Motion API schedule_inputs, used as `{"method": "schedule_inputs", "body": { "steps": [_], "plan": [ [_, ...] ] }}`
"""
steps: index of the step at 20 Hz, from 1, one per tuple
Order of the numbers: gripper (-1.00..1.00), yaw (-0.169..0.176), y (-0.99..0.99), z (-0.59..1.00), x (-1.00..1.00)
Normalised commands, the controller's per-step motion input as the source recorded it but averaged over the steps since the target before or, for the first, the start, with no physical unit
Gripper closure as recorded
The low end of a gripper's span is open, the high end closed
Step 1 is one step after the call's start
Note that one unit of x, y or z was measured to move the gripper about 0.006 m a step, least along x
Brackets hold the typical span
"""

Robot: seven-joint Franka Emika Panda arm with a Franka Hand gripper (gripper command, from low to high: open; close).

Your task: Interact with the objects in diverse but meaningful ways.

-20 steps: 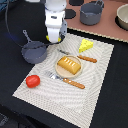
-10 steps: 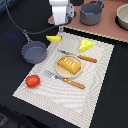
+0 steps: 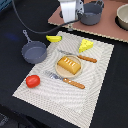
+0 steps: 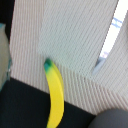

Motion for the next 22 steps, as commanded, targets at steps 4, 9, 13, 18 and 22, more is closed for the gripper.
{"method": "schedule_inputs", "body": {
  "steps": [4,9,13,18,22],
  "plan": [
    [-1.00,0.059,-0.16,0.29,0.58],
    [-1.00,0.110,-0.27,0.15,0.43],
    [-1.00,0.007,-0.21,0.14,0.86],
    [-1.00,0.000,-0.12,0.23,0.98],
    [-1.00,0.000,0.01,0.26,1.00]
  ]
}}
